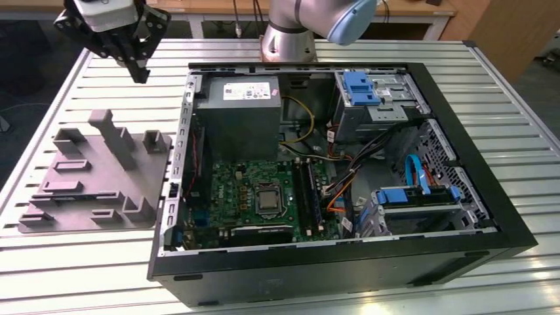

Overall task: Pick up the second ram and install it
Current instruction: 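Reach for the second ram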

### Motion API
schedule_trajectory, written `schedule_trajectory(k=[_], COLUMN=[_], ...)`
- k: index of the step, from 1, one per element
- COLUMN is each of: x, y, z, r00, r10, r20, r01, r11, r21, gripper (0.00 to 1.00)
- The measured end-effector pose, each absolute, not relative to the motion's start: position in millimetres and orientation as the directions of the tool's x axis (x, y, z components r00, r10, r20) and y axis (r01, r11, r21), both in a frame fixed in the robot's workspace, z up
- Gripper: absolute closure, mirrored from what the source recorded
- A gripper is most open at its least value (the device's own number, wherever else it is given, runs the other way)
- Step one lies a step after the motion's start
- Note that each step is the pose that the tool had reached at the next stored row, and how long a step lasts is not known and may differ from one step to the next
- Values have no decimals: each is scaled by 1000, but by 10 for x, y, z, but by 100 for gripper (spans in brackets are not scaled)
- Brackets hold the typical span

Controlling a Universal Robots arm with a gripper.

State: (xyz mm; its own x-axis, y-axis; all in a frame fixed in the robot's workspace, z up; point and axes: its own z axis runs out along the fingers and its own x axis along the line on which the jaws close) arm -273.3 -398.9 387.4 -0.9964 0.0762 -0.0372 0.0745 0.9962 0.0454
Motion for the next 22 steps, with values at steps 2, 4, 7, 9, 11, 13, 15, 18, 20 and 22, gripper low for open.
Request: schedule_trajectory(k=[2, 4, 7, 9, 11, 13, 15, 18, 20, 22], x=[-2800, -2870, -2969, -3033, -3102, -3171, -3242, -3366, -3439, -3510], y=[-3989, -3989, -3989, -3989, -3990, -3989, -3989, -3989, -3989, -3989], z=[3870, 3866, 3860, 3855, 3850, 3846, 3840, 3831, 3825, 3819], r00=[-996, -996, -996, -996, -996, -996, -996, -996, -996, -996], r10=[76, 76, 76, 76, 76, 76, 76, 76, 76, 76], r20=[-37, -38, -38, -38, -38, -39, -39, -39, -39, -39], r01=[74, 75, 75, 74, 74, 75, 74, 74, 75, 74], r11=[996, 996, 996, 996, 996, 996, 996, 996, 996, 996], r21=[45, 45, 45, 45, 45, 45, 45, 46, 45, 46], gripper=[90, 90, 90, 90, 90, 90, 90, 90, 90, 90])
